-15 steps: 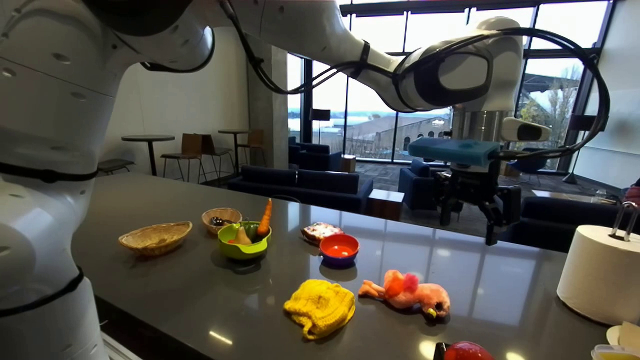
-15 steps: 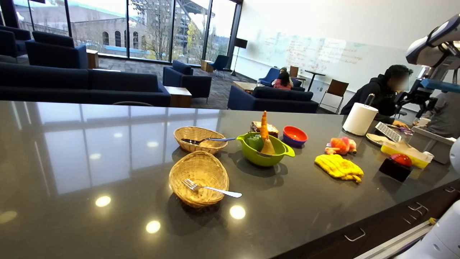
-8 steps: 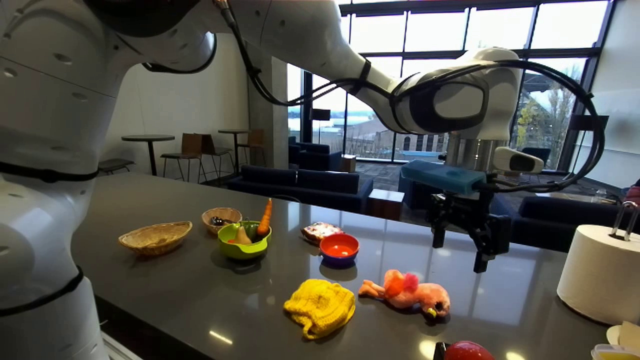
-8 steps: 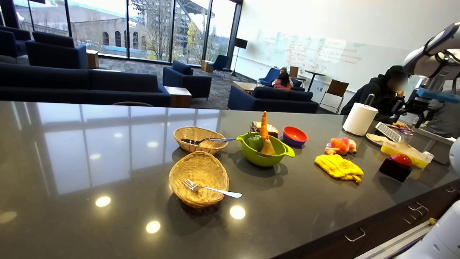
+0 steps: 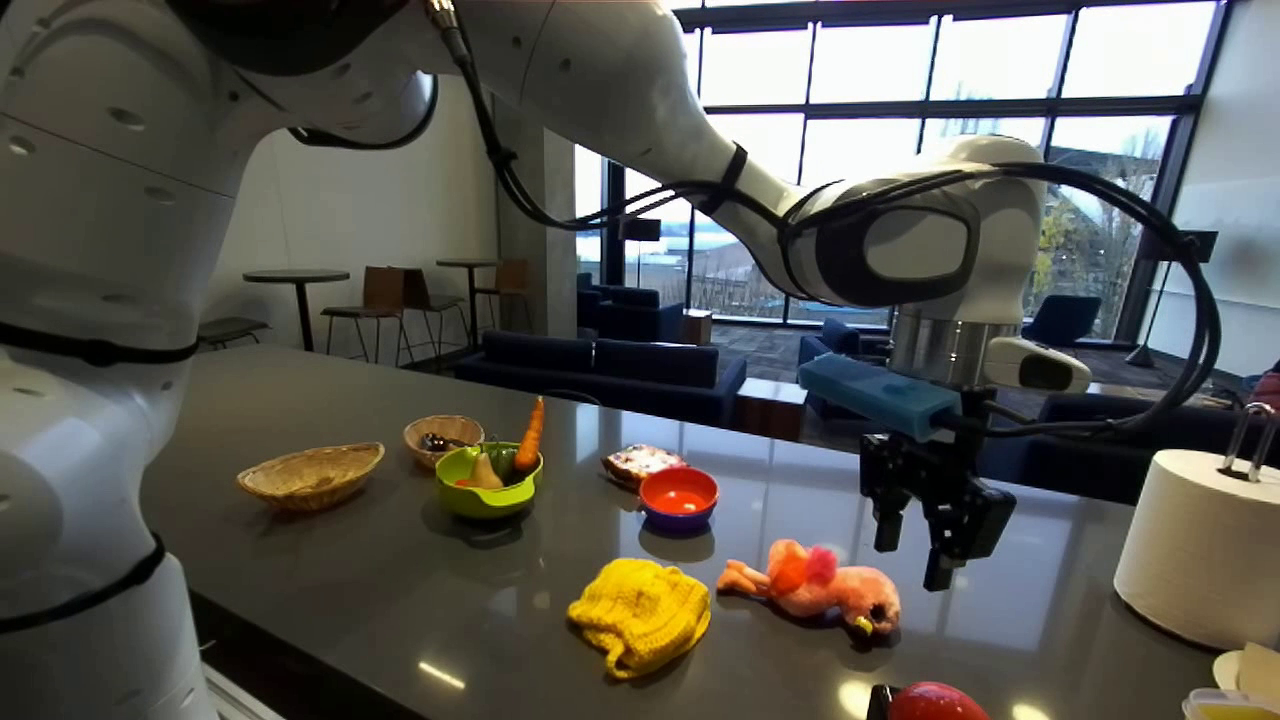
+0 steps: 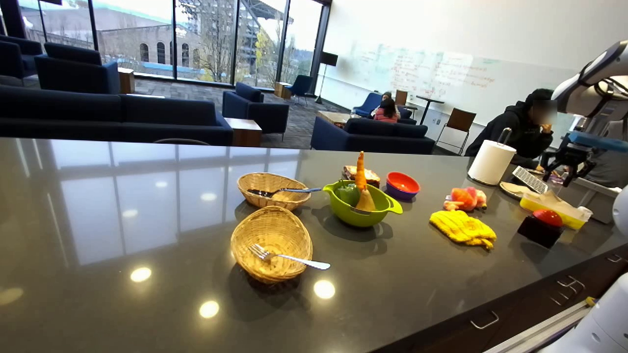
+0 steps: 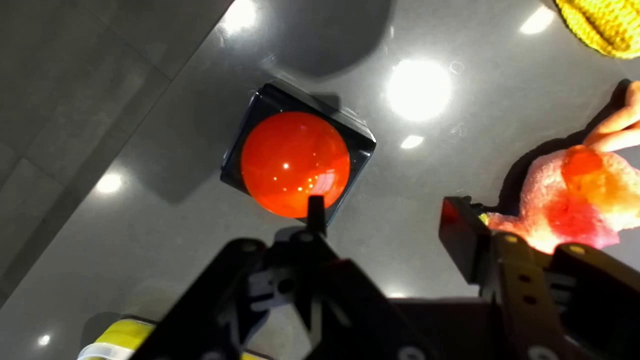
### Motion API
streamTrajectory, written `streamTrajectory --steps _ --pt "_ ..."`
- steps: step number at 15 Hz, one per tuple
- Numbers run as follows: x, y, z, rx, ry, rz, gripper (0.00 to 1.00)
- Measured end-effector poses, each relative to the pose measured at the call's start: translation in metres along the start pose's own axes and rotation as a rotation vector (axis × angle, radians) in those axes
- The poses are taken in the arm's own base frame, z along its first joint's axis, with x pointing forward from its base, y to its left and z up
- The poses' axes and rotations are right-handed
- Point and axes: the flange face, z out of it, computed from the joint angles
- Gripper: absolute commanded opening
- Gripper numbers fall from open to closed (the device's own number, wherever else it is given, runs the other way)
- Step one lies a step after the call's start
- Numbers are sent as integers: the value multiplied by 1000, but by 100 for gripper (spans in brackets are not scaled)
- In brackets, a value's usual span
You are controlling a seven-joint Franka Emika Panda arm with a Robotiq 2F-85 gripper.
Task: Press on the big orange button
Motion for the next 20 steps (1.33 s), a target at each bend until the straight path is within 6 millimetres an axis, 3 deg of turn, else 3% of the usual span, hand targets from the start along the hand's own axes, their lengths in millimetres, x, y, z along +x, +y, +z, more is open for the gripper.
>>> streamTrajectory --steps 4,15,20 --pt "-4 10 12 -2 -5 38 1" --pt "9 15 42 -29 79 177 0" --pt "7 28 50 -47 67 237 0"
